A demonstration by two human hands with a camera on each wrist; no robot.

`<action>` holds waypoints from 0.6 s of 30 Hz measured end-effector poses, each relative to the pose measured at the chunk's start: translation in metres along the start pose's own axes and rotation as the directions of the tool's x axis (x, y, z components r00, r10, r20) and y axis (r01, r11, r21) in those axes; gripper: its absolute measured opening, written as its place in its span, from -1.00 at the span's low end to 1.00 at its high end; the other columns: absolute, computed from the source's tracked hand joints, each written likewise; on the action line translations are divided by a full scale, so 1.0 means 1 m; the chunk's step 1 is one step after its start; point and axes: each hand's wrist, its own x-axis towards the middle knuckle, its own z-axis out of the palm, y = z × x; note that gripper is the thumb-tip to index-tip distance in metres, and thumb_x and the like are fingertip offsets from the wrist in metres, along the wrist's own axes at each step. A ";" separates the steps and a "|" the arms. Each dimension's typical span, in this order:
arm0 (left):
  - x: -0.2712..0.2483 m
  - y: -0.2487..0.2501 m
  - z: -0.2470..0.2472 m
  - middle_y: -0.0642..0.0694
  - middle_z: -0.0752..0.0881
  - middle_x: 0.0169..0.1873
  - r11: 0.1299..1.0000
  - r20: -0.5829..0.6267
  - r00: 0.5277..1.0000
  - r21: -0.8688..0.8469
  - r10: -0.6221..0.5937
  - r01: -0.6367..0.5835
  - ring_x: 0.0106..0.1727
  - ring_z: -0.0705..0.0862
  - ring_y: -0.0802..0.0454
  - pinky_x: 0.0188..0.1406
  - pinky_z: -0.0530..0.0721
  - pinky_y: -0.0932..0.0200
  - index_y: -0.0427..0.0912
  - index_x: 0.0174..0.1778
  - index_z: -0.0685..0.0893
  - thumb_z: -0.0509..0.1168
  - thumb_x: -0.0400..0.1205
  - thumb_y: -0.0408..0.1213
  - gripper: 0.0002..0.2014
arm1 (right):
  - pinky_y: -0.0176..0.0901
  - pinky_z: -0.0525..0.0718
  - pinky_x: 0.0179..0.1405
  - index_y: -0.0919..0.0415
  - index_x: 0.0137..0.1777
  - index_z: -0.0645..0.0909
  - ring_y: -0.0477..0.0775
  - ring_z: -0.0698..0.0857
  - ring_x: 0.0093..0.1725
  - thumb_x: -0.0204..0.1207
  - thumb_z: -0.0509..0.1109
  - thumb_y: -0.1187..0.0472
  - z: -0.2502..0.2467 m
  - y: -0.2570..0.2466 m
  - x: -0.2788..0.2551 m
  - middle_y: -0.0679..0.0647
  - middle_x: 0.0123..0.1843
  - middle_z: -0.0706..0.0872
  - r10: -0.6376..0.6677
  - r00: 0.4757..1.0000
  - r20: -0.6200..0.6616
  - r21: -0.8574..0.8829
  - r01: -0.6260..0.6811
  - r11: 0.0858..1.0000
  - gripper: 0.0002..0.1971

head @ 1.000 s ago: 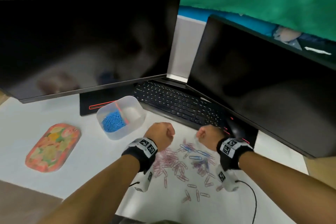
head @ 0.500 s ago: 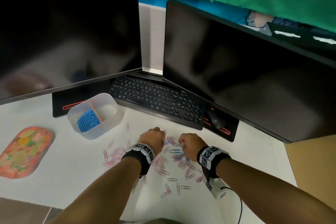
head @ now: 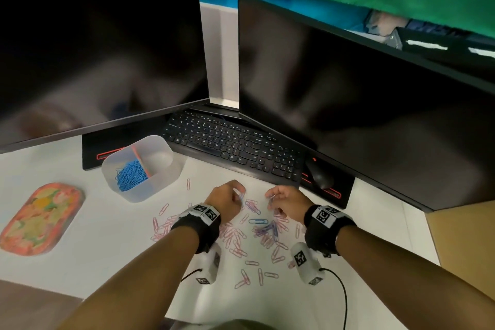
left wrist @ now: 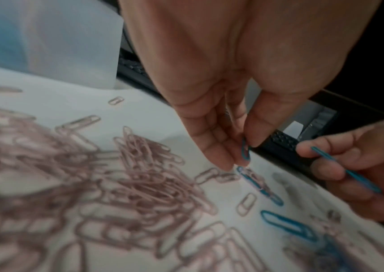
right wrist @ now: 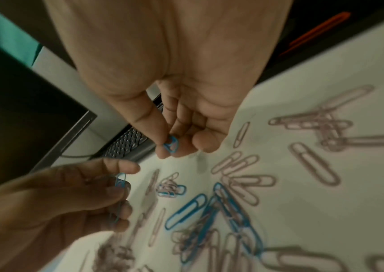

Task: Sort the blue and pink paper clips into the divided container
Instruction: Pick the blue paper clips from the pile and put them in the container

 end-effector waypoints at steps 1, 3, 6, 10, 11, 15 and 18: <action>0.000 0.001 0.002 0.01 0.72 -0.38 0.997 0.023 0.999 -0.077 -0.025 0.027 -0.25 0.72 0.07 -0.12 0.70 0.20 0.03 -0.05 0.66 0.16 0.56 -0.39 -0.75 | -0.23 0.52 -0.43 0.20 -0.06 0.63 0.01 0.60 -0.39 0.47 0.23 0.51 0.000 -0.001 -0.003 0.15 -0.27 0.70 0.015 1.000 0.002 0.089 -0.015 0.996 -0.76; 0.001 0.004 0.007 -0.05 0.72 -0.42 0.962 0.078 0.994 -0.256 -0.079 0.096 -0.32 0.73 0.03 -0.02 0.76 0.06 -0.04 -0.17 0.69 0.12 0.58 -0.39 -0.75 | -0.21 0.47 -0.49 0.26 -0.14 0.62 0.07 0.58 -0.42 0.46 0.17 0.54 -0.001 0.000 -0.008 0.15 -0.36 0.60 0.046 0.999 -0.005 0.244 -0.044 0.969 -0.75; 0.001 0.009 0.013 -0.08 0.69 -0.45 0.949 0.121 0.989 -0.295 -0.081 0.114 -0.39 0.66 0.00 -0.07 0.72 0.02 -0.09 -0.31 0.64 0.14 0.61 -0.35 -0.77 | -0.19 0.40 -0.52 0.24 -0.24 0.58 0.07 0.47 -0.49 0.46 0.21 0.45 -0.003 0.008 -0.014 0.12 -0.45 0.52 0.063 0.998 -0.012 0.167 -0.060 0.984 -0.83; -0.001 0.015 0.026 0.07 0.69 -0.27 0.999 0.142 0.989 0.015 0.039 -0.042 -0.19 0.66 0.04 -0.17 0.61 0.24 -0.01 -0.27 0.68 0.30 0.52 -0.32 -0.88 | -0.22 0.55 -0.39 0.05 -0.26 0.59 -0.06 0.62 -0.28 0.37 0.44 0.13 0.009 0.023 -0.026 -0.05 -0.26 0.67 0.040 0.992 -0.123 -0.442 -0.090 0.892 -0.92; -0.002 0.017 0.031 0.06 0.69 -0.18 0.986 0.175 0.982 0.138 0.071 -0.096 -0.11 0.67 0.04 -0.12 0.61 0.25 -0.03 -0.16 0.70 0.31 0.51 -0.31 -0.90 | -0.24 0.57 -0.34 0.05 -0.28 0.58 -0.03 0.64 -0.24 0.37 0.44 0.13 0.014 0.026 -0.030 -0.04 -0.23 0.68 0.022 0.991 -0.134 -0.491 -0.086 0.867 -0.91; -0.004 0.017 0.044 -0.05 0.65 0.10 0.873 0.211 0.969 0.439 0.130 -0.213 0.08 0.67 -0.07 0.09 0.66 0.12 -0.06 0.05 0.66 0.27 0.57 -0.27 -0.83 | -0.23 0.61 -0.23 0.16 -0.24 0.66 0.12 0.72 -0.12 0.44 0.40 0.23 0.026 0.032 -0.031 0.09 -0.19 0.73 -0.085 0.979 -0.187 -0.565 -0.036 0.824 -0.95; -0.003 0.013 0.044 -0.07 0.65 0.10 0.858 0.197 0.972 0.469 0.129 -0.209 0.09 0.68 -0.08 0.12 0.67 0.09 -0.08 0.00 0.68 0.25 0.59 -0.28 -0.86 | -0.25 0.60 -0.18 0.23 -0.12 0.74 0.14 0.74 -0.03 0.48 0.34 0.27 0.024 0.035 -0.026 0.10 -0.15 0.71 -0.075 0.979 -0.189 -0.549 -0.042 0.835 -0.86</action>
